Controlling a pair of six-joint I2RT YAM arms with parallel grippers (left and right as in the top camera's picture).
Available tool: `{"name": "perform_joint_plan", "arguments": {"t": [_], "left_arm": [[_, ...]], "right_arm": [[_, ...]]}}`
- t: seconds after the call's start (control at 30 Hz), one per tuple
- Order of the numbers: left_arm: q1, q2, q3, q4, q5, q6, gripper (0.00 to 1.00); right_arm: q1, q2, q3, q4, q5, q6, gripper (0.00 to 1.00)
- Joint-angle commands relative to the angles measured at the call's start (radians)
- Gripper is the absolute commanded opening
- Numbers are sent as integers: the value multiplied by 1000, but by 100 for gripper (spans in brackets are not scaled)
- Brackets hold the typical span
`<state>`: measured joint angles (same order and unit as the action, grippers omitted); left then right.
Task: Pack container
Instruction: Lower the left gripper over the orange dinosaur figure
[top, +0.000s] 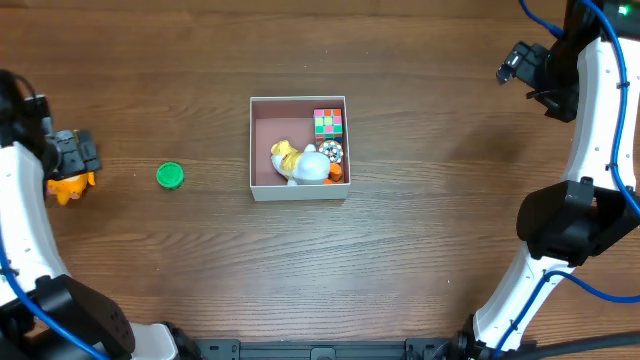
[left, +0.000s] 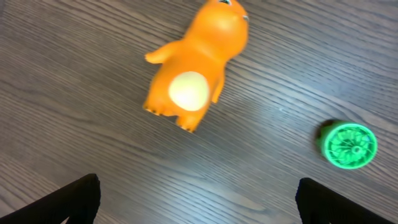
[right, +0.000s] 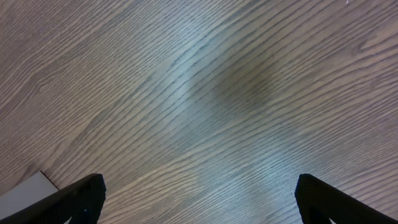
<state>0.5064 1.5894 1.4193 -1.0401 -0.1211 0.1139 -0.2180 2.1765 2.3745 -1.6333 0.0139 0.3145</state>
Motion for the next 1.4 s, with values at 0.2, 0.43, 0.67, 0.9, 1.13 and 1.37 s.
{"name": "perform_joint_plan", "arguments": {"t": [0.2,0.43,0.67,0.9,1.13,1.37], "left_arm": [[93,60,22,113,74,203,100],[96,219,23,126,143,248,100],[97,282,24,158,278,245,100],[101,316,24,168,271,253,100],[106,320,24,203,169,249,100],[109,320,24,222,164,257,100]], "right_arm": [[0,-6,-1,5,-1,8,100],[0,-6,-1,5,-1,8,100],[0,-6,-1,5,-1,8,100],[0,-6,-1,5,-1,8,100],[0,-6,-1,5,-1,8,100],[0,-6,-1,5,-1,8,100]]}}
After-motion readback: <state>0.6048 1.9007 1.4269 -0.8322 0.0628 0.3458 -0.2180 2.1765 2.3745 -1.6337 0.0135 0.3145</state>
